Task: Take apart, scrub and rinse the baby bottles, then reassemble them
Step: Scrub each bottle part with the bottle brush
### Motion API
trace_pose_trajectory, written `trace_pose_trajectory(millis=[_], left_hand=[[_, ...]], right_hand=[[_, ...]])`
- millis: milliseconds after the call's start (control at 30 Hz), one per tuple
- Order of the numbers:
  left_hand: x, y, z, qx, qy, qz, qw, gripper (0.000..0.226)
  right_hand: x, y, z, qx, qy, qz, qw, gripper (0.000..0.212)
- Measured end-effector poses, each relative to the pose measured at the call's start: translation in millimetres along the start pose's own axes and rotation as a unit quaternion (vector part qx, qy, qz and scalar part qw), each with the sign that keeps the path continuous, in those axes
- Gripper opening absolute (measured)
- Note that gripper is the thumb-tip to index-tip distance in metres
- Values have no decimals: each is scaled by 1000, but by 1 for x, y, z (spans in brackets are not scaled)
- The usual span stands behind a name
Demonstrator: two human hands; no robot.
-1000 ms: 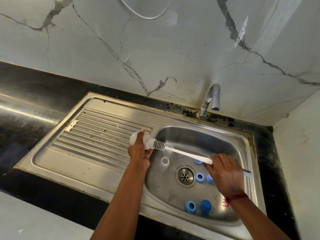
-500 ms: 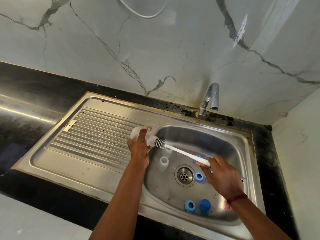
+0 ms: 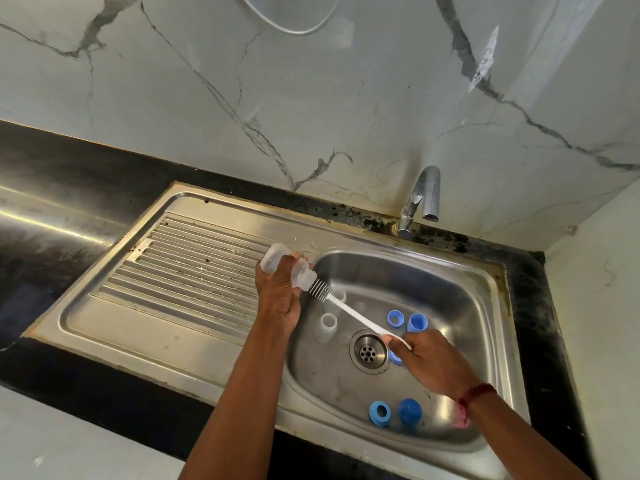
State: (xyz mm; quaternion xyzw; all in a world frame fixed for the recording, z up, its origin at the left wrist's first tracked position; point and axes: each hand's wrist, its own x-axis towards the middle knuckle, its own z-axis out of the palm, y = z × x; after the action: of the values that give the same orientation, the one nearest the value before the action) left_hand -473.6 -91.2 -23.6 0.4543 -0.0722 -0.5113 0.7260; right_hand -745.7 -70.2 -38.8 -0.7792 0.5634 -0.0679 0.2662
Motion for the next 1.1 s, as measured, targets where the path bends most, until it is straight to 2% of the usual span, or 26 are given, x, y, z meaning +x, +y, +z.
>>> trace_pose_trajectory(millis=[133, 267, 367, 433, 533, 567, 633, 767, 867, 1100], left_hand=[[0, -2, -1, -19, -58, 6, 998, 69], [-1, -6, -2, -28, -58, -8, 998, 50], [0, -7, -2, -41, -23, -17, 999, 59], [-1, -7, -4, -35, 10, -27, 999, 63], [-2, -7, -9, -19, 58, -51, 997, 93], [-1, -7, -11, -8, 71, -47, 996, 96], [-1, -8, -14, 0, 84, -36, 996, 89], [-2, -12, -14, -34, 60, -52, 996, 73], [-2, -13, -12, -19, 54, -67, 996, 57], [-3, -10, -7, 40, 82, -89, 992, 55]], right_hand=[[2, 5, -4, 41, -71, -2, 997, 65], [-1, 3, -6, 129, -95, 13, 987, 66], [-2, 3, -2, 156, -62, 25, 986, 71], [-1, 3, -2, 114, -30, 25, 993, 65], [-1, -1, -6, 20, 18, 51, 998, 59], [-2, -3, -7, 12, 34, 61, 997, 57], [-4, -4, -5, 36, 56, 72, 995, 54], [-3, -7, 4, 119, 82, 86, 986, 55], [2, -12, 6, 77, 73, 71, 992, 53], [2, -5, 2, -22, 92, 13, 995, 45]])
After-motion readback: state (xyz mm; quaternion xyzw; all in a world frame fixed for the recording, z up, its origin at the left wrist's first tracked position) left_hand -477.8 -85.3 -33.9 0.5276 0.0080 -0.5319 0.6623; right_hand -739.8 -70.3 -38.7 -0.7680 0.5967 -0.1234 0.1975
